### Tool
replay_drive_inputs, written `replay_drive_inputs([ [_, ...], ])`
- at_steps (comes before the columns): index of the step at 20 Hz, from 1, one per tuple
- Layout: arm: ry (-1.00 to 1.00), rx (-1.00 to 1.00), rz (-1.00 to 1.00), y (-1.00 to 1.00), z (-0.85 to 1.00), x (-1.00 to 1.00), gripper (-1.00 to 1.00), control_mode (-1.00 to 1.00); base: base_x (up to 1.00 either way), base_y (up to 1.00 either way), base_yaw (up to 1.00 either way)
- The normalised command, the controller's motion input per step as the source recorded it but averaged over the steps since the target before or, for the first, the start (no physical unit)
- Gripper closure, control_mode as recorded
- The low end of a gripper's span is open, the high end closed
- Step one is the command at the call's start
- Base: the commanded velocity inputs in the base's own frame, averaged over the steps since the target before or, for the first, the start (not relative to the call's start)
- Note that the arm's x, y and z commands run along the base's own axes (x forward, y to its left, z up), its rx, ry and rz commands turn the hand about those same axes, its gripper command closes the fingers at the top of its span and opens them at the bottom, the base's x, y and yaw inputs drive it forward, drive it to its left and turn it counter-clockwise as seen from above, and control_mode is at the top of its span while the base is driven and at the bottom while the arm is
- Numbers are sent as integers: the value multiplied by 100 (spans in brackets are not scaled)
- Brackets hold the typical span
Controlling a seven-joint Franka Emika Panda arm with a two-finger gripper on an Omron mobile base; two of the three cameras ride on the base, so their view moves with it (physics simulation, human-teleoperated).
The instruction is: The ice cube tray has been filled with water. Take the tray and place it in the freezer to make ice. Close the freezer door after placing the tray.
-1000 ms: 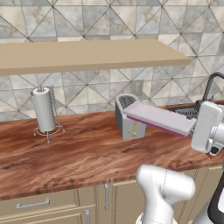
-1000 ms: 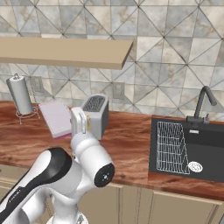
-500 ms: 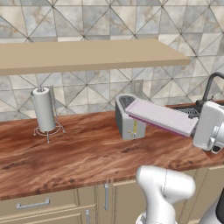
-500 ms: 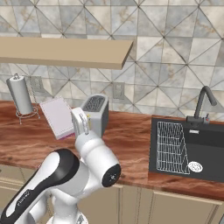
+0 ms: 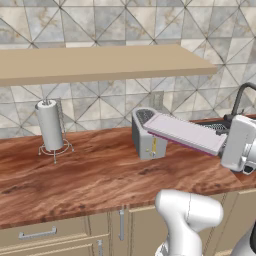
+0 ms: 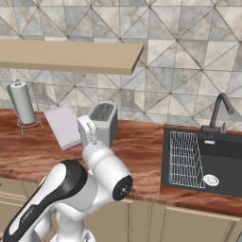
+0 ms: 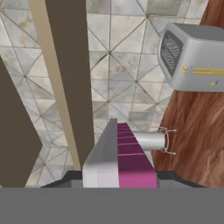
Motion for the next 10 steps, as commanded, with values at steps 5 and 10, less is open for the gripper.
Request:
replay_drive_inputs([
  [5, 0, 0, 0, 0, 0, -5, 100, 100, -25, 0, 0],
  [10, 0, 0, 0, 0, 0, 0, 100, 100, -85, 0, 1],
])
